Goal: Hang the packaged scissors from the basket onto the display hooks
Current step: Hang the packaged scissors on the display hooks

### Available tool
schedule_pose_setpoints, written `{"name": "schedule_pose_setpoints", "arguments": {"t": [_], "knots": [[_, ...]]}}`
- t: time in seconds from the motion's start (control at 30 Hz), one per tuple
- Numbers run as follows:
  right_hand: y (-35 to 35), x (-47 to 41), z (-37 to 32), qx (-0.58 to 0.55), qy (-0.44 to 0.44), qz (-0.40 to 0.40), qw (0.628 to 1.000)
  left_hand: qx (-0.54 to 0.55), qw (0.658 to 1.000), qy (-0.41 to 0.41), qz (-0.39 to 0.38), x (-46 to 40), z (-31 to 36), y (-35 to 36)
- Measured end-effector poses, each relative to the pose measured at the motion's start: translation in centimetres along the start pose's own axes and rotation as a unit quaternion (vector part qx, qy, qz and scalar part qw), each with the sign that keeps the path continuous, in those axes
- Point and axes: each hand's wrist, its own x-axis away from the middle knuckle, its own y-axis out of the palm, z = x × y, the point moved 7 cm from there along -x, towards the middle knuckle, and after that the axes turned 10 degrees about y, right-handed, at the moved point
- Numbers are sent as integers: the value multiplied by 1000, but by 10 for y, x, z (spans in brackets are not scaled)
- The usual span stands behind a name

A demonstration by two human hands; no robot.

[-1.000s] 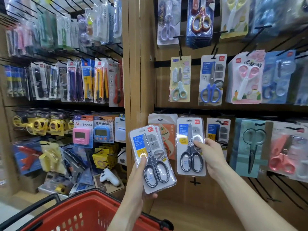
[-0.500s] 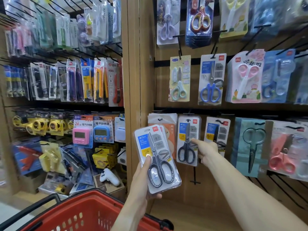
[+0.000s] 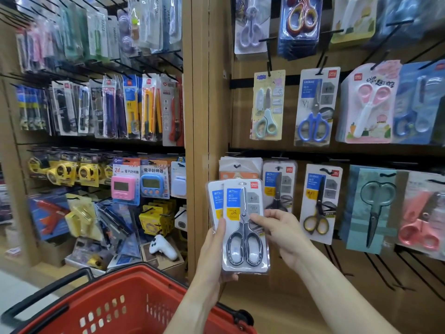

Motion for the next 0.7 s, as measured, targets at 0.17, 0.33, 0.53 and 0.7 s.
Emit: {"name": "schedule_pose_setpoints", "arguments": {"t": [0.17, 0.33, 0.53, 0.7], "knots": [[-1, -4, 7, -108, 18, -47, 993, 10, 1000, 3, 20, -5, -1, -7], [-8, -2, 2, -198, 34, -53, 978, 0, 999, -4, 53, -7, -2, -13], [-48, 4, -26, -124, -58, 138, 981, 12, 997, 8, 77, -8, 2, -20], [-49, 5, -31, -127, -59, 150, 979, 5, 997, 12, 73, -7, 4, -17]]}}
